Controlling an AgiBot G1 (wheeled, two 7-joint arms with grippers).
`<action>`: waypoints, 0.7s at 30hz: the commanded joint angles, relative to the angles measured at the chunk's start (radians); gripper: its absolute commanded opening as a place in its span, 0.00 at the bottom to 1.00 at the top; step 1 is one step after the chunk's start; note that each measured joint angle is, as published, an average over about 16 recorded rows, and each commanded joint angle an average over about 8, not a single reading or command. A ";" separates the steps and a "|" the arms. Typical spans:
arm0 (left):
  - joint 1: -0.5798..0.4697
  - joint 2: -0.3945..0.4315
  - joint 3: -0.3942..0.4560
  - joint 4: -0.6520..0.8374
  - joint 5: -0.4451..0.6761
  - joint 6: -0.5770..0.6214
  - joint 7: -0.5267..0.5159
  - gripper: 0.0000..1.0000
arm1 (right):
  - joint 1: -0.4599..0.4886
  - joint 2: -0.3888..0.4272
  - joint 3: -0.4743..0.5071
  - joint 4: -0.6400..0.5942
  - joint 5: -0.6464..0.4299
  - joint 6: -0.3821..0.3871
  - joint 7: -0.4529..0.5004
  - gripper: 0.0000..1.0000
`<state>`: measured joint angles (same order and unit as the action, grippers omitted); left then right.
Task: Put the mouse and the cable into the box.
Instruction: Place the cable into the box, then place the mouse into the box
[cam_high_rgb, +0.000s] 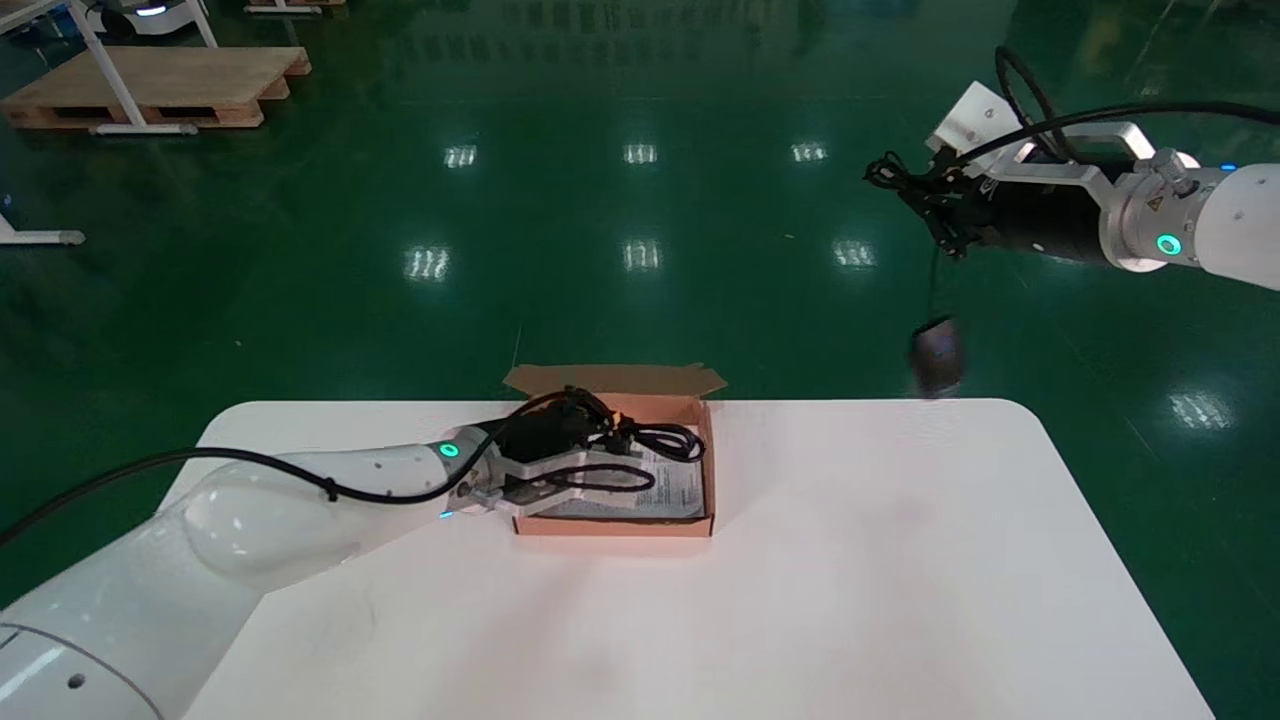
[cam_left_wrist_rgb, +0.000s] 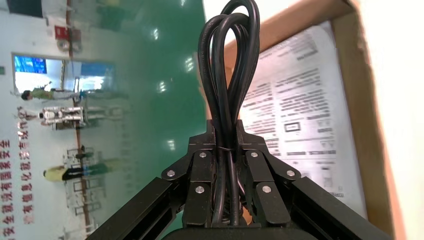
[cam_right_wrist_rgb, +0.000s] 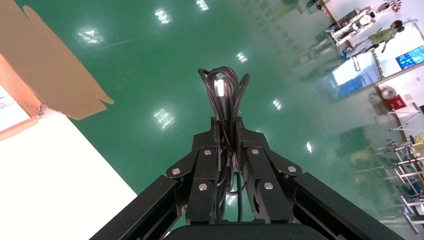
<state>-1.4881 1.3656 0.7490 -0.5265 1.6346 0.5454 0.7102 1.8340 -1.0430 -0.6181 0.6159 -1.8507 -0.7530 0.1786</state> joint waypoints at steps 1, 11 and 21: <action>0.003 -0.001 0.025 0.009 -0.026 -0.026 0.049 0.00 | 0.000 0.000 0.000 0.000 0.000 0.000 0.000 0.00; -0.015 -0.001 0.070 0.081 -0.161 -0.028 0.148 0.60 | 0.000 0.000 0.000 0.000 0.000 0.000 0.001 0.00; -0.018 0.000 0.078 0.093 -0.178 -0.027 0.155 1.00 | -0.001 0.000 0.000 0.001 0.000 0.000 0.001 0.00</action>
<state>-1.5058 1.3654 0.8272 -0.4335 1.4567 0.5182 0.8648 1.8333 -1.0427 -0.6179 0.6165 -1.8510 -0.7533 0.1795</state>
